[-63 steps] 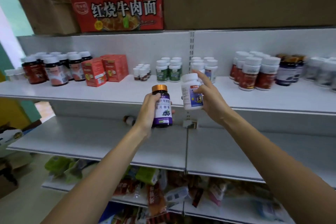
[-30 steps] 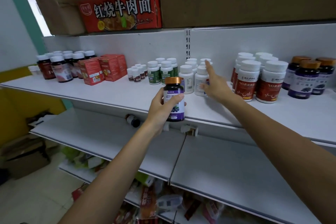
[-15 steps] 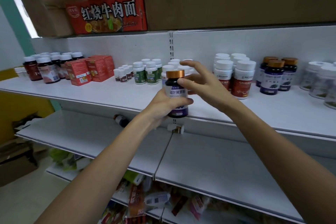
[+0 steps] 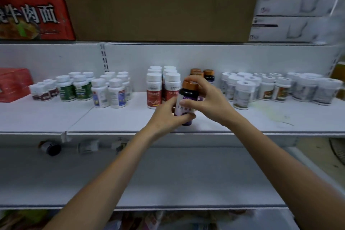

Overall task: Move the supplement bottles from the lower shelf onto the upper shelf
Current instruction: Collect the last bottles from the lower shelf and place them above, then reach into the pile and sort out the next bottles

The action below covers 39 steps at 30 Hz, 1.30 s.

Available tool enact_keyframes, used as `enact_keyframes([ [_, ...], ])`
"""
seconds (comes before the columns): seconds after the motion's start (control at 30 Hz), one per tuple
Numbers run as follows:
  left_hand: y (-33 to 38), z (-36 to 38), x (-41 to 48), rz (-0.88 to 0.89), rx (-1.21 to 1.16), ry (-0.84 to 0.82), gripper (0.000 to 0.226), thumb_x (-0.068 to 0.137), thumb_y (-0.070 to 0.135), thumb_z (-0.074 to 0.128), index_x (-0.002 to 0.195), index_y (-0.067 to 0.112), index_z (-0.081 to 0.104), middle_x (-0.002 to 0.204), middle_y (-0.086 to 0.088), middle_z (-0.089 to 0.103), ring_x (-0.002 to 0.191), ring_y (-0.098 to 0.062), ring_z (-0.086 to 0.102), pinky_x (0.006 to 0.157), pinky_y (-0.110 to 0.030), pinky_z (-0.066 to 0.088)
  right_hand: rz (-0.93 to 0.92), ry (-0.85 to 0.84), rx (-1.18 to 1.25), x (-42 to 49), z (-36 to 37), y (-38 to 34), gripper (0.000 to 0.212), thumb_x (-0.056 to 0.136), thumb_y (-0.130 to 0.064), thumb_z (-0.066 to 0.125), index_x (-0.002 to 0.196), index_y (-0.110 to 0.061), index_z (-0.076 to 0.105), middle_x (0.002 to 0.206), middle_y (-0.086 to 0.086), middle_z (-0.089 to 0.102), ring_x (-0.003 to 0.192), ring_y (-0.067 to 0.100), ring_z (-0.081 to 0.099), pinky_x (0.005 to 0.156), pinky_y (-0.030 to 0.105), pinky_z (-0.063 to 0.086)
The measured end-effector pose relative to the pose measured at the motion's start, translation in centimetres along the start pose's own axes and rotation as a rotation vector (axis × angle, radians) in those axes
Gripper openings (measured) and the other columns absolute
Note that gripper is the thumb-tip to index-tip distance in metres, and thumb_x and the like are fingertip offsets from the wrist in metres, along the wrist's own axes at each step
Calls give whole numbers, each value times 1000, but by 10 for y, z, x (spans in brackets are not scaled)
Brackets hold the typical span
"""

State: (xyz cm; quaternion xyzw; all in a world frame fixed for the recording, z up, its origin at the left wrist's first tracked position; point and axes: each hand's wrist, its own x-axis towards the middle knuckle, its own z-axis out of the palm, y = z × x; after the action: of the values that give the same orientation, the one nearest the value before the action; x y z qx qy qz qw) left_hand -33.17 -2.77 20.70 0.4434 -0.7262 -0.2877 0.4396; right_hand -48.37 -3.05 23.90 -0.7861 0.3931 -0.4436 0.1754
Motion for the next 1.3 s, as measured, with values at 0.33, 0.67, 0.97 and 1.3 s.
enact_keyframes([
  [0.33, -15, 24, 17, 82, 713, -202, 36, 90, 39, 47, 124, 29, 51, 130, 3, 46, 122, -16, 38, 100, -36, 30, 185, 151, -254, -3, -34, 70, 77, 74, -19, 77, 137, -25, 33, 128, 8, 44, 111, 15, 44, 97, 29, 38],
  [0.67, -14, 26, 14, 54, 667, -160, 32, 90, 38, 49, 121, 29, 55, 130, 6, 47, 122, -13, 38, 98, -32, 30, 261, 285, -364, 41, -20, 111, 80, 75, -15, 75, 140, -23, 29, 135, 5, 48, 123, 23, 48, 98, 41, 42],
  [0.97, -16, 25, 16, 48, 630, -152, 31, 88, 40, 52, 117, 30, 57, 127, 10, 49, 119, -10, 41, 97, -33, 34, 290, 215, -317, 60, -16, 118, 91, 68, -8, 79, 140, -25, 25, 126, 10, 52, 114, 27, 53, 95, 47, 47],
  [1.3, -14, 31, 6, 113, 708, 12, 29, 87, 34, 49, 107, 18, 64, 116, 0, 60, 111, -18, 47, 93, -33, 36, 292, 334, -652, 16, -9, 89, 68, 79, -14, 67, 139, -19, 34, 129, 15, 47, 121, 32, 39, 95, 43, 40],
])
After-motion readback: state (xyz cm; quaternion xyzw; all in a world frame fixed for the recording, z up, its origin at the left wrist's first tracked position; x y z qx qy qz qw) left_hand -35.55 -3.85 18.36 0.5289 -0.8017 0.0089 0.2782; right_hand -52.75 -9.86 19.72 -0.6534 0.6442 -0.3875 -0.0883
